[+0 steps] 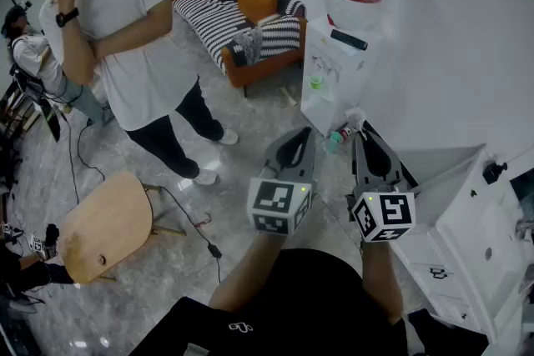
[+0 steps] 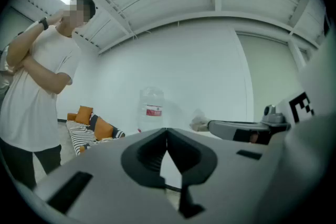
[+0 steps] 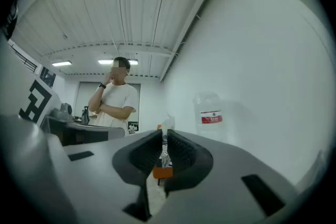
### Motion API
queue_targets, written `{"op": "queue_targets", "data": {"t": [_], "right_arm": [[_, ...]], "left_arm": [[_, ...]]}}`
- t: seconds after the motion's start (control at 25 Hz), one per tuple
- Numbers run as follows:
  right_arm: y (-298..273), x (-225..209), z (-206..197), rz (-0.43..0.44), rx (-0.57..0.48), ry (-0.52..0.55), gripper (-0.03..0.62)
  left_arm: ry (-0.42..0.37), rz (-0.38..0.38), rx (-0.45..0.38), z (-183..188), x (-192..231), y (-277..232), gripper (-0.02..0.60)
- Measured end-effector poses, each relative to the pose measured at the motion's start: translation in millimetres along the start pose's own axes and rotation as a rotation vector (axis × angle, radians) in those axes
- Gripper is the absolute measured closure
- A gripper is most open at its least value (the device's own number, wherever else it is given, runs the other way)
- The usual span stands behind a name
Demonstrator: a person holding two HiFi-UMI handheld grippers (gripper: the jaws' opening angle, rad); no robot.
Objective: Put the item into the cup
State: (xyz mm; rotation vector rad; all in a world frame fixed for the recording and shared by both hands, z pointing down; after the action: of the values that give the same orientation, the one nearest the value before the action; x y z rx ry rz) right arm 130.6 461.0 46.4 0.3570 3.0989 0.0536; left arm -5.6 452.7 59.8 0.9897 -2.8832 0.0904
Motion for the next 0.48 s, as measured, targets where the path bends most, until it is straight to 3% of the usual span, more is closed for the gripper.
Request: {"op": "queue_targets", "data": {"t": [0.48], "right_arm": [[2,-14,-2,0.013,-0.004,-0.026,0.559]], "left_arm": [[-0.002,-0.021,-0.027,3,-13,-10,0.569]]}}
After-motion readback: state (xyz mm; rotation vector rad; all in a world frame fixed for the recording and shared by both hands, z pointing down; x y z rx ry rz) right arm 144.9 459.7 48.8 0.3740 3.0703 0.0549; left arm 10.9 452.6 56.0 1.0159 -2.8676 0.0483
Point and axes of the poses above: the fingertips, and each gripper's own axes: y backward along the fingers, x to its left, z out of its top, the point moved 4 cm from there along y, backward along the fingers, and after that the axes turned 10 degrees about -z, right-handed, at the moved point
